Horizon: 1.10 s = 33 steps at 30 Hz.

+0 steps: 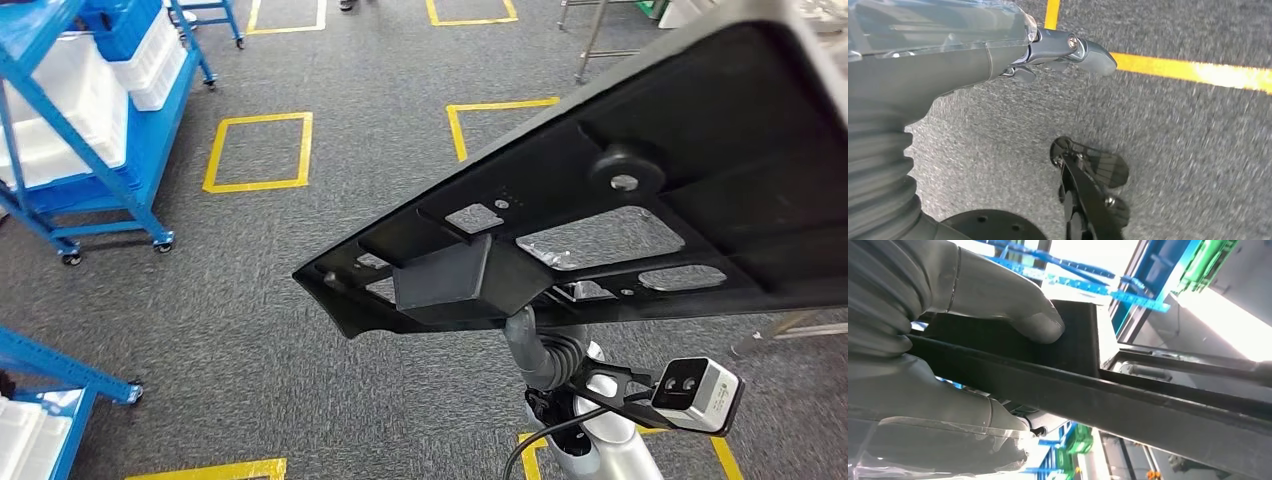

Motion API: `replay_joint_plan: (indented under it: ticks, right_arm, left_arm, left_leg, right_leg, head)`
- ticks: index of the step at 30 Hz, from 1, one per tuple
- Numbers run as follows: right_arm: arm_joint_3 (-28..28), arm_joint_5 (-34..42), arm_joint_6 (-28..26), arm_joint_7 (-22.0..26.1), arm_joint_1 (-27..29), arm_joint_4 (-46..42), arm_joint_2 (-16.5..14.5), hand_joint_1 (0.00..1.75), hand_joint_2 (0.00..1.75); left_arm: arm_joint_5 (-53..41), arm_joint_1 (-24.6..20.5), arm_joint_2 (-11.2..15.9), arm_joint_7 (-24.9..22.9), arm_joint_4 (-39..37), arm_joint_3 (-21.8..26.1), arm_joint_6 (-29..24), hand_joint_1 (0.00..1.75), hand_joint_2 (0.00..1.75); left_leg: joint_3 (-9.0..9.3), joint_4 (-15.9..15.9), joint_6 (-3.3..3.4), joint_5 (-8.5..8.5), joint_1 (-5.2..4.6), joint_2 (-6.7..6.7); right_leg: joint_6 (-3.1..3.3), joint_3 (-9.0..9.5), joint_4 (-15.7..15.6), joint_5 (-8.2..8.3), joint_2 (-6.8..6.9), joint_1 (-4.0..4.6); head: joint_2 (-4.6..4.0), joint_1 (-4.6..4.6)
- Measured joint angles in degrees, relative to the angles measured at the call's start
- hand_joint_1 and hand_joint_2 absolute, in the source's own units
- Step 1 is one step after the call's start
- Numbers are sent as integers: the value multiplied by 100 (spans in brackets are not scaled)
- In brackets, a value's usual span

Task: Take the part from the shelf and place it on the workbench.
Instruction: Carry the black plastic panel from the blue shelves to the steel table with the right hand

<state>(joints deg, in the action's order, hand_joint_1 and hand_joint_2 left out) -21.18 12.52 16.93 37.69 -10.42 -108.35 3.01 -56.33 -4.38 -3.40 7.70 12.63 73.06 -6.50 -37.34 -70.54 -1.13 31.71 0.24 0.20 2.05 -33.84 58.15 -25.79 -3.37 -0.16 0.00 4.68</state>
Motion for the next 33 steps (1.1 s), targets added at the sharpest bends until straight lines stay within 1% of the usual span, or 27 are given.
replay_joint_plan:
  ticks: [1,2,3,4,5,6,7,9,10,11,12,13,14,15,17,18,20,22,24,26,27,28,29,30,31,32,33]
  right_arm:
    - [0,2,28,26,-1,31,4,175,175]
    - [-1,1,60,50,-11,61,7,175,175]
    - [-2,-7,86,66,-22,85,8,175,175]
    - [-4,-14,101,79,-30,105,8,175,175]
    - [-5,-21,105,90,-32,119,9,175,175]
    - [-4,-27,100,98,-28,125,12,175,175]
    - [2,-27,94,108,-20,127,16,175,175]
    - [20,-26,83,127,-15,130,29,175,175]
    - [31,-22,85,139,-10,134,33,175,175]
    - [42,-16,91,150,-4,142,37,175,175]
    - [53,-9,104,165,7,153,38,175,175]
    - [65,-2,121,180,21,166,39,175,175]
    - [77,4,137,194,30,176,42,175,175]
    - [87,8,150,206,35,184,46,175,175]
    - [99,13,161,217,35,186,53,175,175]
    - [103,13,161,219,33,186,55,175,175]
    - [108,16,163,222,28,186,57,175,175]
    - [115,32,188,223,27,186,57,175,175]
    - [124,66,249,225,9,186,54,175,175]
    - [129,89,285,222,-30,191,33,175,175]
    - [129,92,279,216,-43,194,20,175,175]
    - [129,94,272,213,-47,196,10,175,175]
    - [129,99,266,209,-47,197,6,175,175]
    - [129,104,264,207,-46,197,2,175,175]
    - [129,109,265,207,-46,196,-5,175,175]
    - [129,113,265,207,-46,196,-16,175,175]
    - [129,114,266,208,-47,195,-27,175,175]
  left_arm:
    - [44,-4,9,14,0,36,-37,0,175]
    - [81,-8,19,40,0,72,-61,0,175]
    - [107,-11,28,72,0,103,-73,0,175]
    - [129,-15,41,109,0,133,-73,0,175]
    - [151,-21,56,141,1,158,-64,0,175]
    - [167,-30,70,167,1,174,-49,0,175]
    - [181,-43,85,188,1,185,-33,0,175]
    - [198,-58,113,207,2,207,-11,0,175]
    - [208,-56,128,210,2,224,-8,0,175]
    - [220,-46,144,215,2,244,-7,0,175]
    - [232,-36,160,221,2,264,-7,0,175]
    - [241,-31,171,230,2,278,-7,0,175]
    - [244,-31,179,240,2,286,-7,0,175]
    - [246,-36,184,249,2,291,-6,0,175]
    - [246,-49,186,262,2,295,-5,0,175]
    - [246,-54,187,265,2,299,-4,0,175]
    - [246,-62,195,267,2,308,-4,0,175]
    - [246,-70,202,271,2,314,-9,0,175]
    - [250,-82,207,286,2,316,-19,0,175]
    - [256,-78,225,307,2,320,-18,0,175]
    - [262,-68,237,316,2,321,-11,0,175]
    - [272,-58,249,325,2,323,-3,0,175]
    - [282,-51,258,332,2,323,6,0,175]
    - [290,-48,266,337,2,323,10,0,175]
    - [293,-50,271,338,3,324,11,0,175]
    - [293,-52,278,338,3,324,10,0,175]
    - [295,-55,285,340,4,324,9,0,175]
  left_leg:
    - [170,413,9,-221,14,-100]
    - [331,797,17,-375,31,-237]
    - [441,1053,26,-458,42,-354]
    - [493,1178,40,-472,46,-436]
    - [506,1203,60,-460,41,-435]
    - [509,1214,94,-474,45,-375]
    - [517,1242,133,-493,50,-312]
    - [531,1297,207,-528,61,-175]
    - [533,1305,228,-532,46,-105]
    - [530,1306,242,-530,32,-31]
    - [526,1305,249,-525,19,49]
    - [524,1303,252,-520,11,124]
    - [525,1301,252,-514,6,196]
    - [531,1300,247,-506,2,262]
    - [554,1297,221,-484,-15,372]
    - [564,1293,200,-471,-27,421]
    - [580,1293,147,-454,-45,516]
    - [598,1291,88,-431,-39,589]
    - [531,1081,31,-272,-17,404]
    - [242,425,-10,80,7,120]
    - [52,26,-23,245,12,61]
    - [-94,-259,-36,322,16,38]
    - [-154,-352,-44,286,22,30]
    - [-107,-214,-46,142,31,23]
    - [33,114,-42,-73,43,-7]
    - [206,513,-34,-275,59,-101]
    - [360,868,-26,-407,73,-225]
  right_leg:
    - [-12,-3,18,-7,-71,-5]
    - [-34,-17,46,-16,-141,-2]
    - [-63,-40,66,-18,-202,-3]
    - [-97,-66,77,-12,-264,-8]
    - [-136,-89,78,1,-323,-13]
    - [-173,-104,69,16,-378,-19]
    - [-201,-123,90,1,-352,-17]
    - [-242,-275,399,-200,-105,1]
    - [-253,-428,723,-382,71,-2]
    - [-266,-612,1106,-566,186,-9]
    - [-276,-775,1443,-693,248,-19]
    - [-281,-866,1636,-733,282,-25]
    - [-279,-841,1605,-660,309,-27]
    - [-268,-697,1349,-500,349,-25]
    - [-219,-244,538,-177,548,11]
    - [-189,-84,235,-95,636,37]
    - [-142,0,29,-89,689,88]
    - [-97,-6,0,-58,561,74]
    - [-35,18,-51,-19,447,35]
    - [9,31,-72,-1,333,20]
    - [19,31,-70,0,268,23]
    - [23,33,-66,0,195,26]
    - [23,36,-60,-1,121,28]
    - [20,42,-52,-3,46,27]
    - [12,48,-40,-8,-27,24]
    - [-1,47,-25,-16,-94,19]
    - [-23,35,2,-27,-158,23]
  head:
    - [0,0]
    - [0,0]
    - [0,1]
    - [0,1]
    - [0,0]
    - [0,0]
    - [0,-1]
    - [0,-1]
    - [0,-1]
    - [0,-1]
    - [0,-1]
    - [0,-1]
    - [0,-1]
    - [0,-1]
    - [0,-1]
    - [0,-1]
    - [0,0]
    - [0,0]
    - [0,1]
    - [0,1]
    - [0,1]
    - [0,0]
    - [0,0]
    - [0,0]
    - [0,0]
    - [0,0]
    - [0,0]
